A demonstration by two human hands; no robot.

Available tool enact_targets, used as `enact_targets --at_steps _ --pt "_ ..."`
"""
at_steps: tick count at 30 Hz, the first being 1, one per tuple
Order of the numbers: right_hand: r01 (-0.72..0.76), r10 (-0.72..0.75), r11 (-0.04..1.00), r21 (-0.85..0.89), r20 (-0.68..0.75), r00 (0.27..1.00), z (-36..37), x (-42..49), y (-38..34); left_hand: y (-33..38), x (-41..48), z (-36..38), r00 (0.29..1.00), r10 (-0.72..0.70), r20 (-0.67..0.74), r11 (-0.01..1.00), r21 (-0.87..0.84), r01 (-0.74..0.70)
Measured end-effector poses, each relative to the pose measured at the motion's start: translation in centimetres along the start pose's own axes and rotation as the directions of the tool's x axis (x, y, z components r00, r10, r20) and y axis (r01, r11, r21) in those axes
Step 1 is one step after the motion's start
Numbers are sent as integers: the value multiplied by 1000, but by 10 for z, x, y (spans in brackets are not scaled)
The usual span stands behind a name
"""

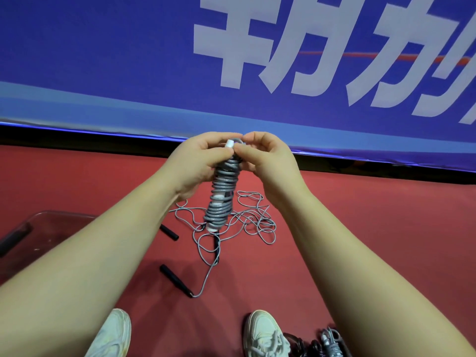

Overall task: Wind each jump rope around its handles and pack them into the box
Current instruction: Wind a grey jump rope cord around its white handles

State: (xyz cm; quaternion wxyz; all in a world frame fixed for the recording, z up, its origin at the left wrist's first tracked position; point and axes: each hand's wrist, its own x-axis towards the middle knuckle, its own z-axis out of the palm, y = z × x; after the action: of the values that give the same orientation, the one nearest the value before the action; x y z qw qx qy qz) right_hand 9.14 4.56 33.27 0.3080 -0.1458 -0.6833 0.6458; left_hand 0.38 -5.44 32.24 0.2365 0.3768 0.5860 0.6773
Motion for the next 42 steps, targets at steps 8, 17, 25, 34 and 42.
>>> enact_targets --at_steps 8,17,25,34,42 --pt "-84 58 984 160 161 985 -7 -2 1 4 -4 -2 998 -39 -43 992 -119 34" --pt "106 -97 989 -105 85 992 -10 -3 6 5 -5 -3 999 27 -29 994 -101 -29" --pt "254 -252 959 -130 30 967 -1 -9 6 6 -2 -3 995 12 -101 990 -136 -26" --pt "266 -253 942 -206 85 964 4 -7 4 14 -3 -10 992 -115 -44 945 -313 96" --pt "401 -356 882 -249 205 912 -6 -7 9 14 -7 -16 980 -190 59 948 -249 199"
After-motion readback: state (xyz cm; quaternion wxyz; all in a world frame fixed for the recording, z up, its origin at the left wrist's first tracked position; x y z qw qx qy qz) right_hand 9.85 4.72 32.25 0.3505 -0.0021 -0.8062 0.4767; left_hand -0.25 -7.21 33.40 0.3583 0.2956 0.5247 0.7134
